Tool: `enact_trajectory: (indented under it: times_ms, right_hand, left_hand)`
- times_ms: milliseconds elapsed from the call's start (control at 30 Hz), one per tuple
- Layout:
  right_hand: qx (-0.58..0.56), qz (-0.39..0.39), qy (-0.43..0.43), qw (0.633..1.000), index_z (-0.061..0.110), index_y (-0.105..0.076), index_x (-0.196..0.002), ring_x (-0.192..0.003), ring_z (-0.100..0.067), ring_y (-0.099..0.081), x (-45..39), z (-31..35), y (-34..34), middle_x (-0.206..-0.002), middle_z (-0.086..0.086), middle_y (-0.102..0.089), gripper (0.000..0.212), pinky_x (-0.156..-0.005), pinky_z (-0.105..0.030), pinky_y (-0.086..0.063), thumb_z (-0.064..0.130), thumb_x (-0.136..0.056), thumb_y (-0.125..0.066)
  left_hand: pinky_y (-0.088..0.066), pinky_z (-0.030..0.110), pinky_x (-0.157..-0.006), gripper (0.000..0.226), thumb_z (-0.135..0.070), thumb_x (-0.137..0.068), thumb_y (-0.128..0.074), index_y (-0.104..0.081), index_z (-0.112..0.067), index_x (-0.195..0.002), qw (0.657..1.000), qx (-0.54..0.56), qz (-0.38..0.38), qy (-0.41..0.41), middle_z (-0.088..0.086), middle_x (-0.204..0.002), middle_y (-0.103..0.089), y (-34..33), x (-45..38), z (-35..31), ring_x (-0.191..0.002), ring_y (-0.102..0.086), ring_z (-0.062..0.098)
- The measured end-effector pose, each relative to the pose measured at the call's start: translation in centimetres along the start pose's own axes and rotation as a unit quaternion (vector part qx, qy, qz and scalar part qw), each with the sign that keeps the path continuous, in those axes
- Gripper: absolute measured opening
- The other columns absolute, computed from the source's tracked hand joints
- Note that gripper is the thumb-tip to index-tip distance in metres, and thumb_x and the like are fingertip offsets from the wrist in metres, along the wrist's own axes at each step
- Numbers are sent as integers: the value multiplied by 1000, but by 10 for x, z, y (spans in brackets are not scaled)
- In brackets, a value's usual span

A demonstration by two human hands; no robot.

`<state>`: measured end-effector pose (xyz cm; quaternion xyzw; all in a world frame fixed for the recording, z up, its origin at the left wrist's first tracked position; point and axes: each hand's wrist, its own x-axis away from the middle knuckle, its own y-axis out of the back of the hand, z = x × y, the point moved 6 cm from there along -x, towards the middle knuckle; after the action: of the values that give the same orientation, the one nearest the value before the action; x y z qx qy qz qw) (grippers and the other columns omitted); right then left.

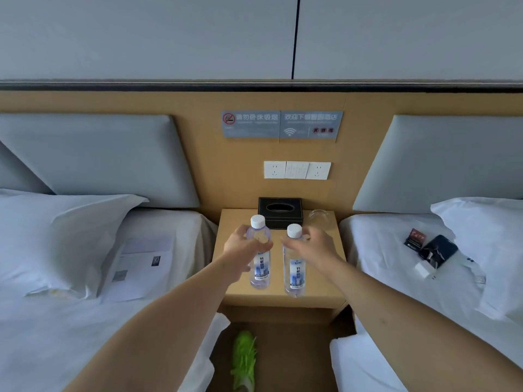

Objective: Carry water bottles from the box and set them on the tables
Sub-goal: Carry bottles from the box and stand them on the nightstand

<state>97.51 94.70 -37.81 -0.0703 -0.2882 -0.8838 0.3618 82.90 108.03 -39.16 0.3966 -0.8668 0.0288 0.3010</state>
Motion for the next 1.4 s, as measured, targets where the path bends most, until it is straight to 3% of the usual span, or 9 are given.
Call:
enact_trajectory:
  times_ms: [200, 467, 600, 800, 900, 1000, 1200, 1333, 1400]
  right_hand:
    - [98, -15, -33, 995, 20, -65, -99, -84, -11, -62, -83, 3, -24, -95, 3, -67, 35, -61, -26, -44, 40, -78, -84]
    - [81, -41, -67, 994, 25, -62, -94, -83, -12, -62, -163, -12, -40, -87, 9, -64, 23, -70, -32, -53, 35, -81, -78]
    - [67, -26, -84, 994, 24, -67, -90, -86, -17, -66, -204, -28, -52, -84, 10, -67, 22, -75, -35, -56, 34, -75, -79]
    - [41, -24, -76, 996, 27, -66, -89, -84, -15, -63, -256, -54, -65, -76, 22, -62, 23, -72, -29, -50, 27, -72, -81]
    - [39, -30, -70, 996, 24, -71, -106, -86, -13, -60, -269, -67, -67, -79, 24, -59, 35, -68, -18, -43, 24, -73, -85]
    - [47, -39, -45, 997, 16, -74, -103, -79, -11, -57, -278, -75, -69, -70, 29, -55, 30, -58, -4, -39, 19, -75, -85]
    - [43, -42, -23, 998, 13, -74, -105, -80, -12, -57, -301, -78, -75, -70, 30, -55, 32, -63, -6, -38, 17, -76, -85]
    - [38, -30, -8, 999, 11, -72, -112, -86, -18, -61, -314, -75, -84, -83, 12, -66, 38, -73, -28, -46, 19, -77, -86]
    - [44, -23, -2, 999, 10, -71, -113, -86, -17, -60, -316, -75, -87, -90, 5, -70, 38, -74, -28, -43, 22, -80, -84]
  left_hand:
    - [-55, 51, -96, 62, -23, -82, -82, -48, -30, -133, 998, -34, 41, 36, 1, -121, -62, 9, -104, -8, -110, -61, 27]
    - [-51, 37, -85, 72, -23, -82, -84, -40, -30, -139, 989, -121, 75, 28, 3, -126, -56, 1, -183, -17, -113, -58, 27]
    - [-48, 26, -73, 59, -21, -83, -82, -44, -32, -126, 981, -178, 78, 10, -1, -120, -57, -9, -215, -6, -101, -58, 18]
    - [-42, 22, -63, 61, -23, -82, -84, -49, -31, -132, 969, -240, 58, 14, -5, -113, -58, -30, -265, 9, -100, -57, 21]
    - [-45, 24, -65, 59, -17, -78, -85, -53, -34, -124, 971, -235, 29, 15, -4, -111, -62, -35, -284, 17, -98, -58, 21]
    - [-43, 21, -59, 56, -14, -76, -85, -50, -41, -111, 973, -230, 13, 12, -8, -102, -61, -40, -298, 19, -94, -58, 19]
    - [-40, 16, -54, 56, -12, -71, -86, -53, -44, -102, 976, -219, 4, 7, -22, -89, -58, -47, -321, 13, -80, -56, 4]
    - [-44, 19, -59, 53, -15, -70, -87, -61, -37, -111, 976, -219, 4, -14, -22, -89, -60, -53, -331, 6, -81, -56, -1]
    - [-43, 17, -58, 51, -15, -70, -87, -62, -37, -108, 976, -216, 5, -24, -22, -88, -61, -54, -333, 4, -81, -56, -5]
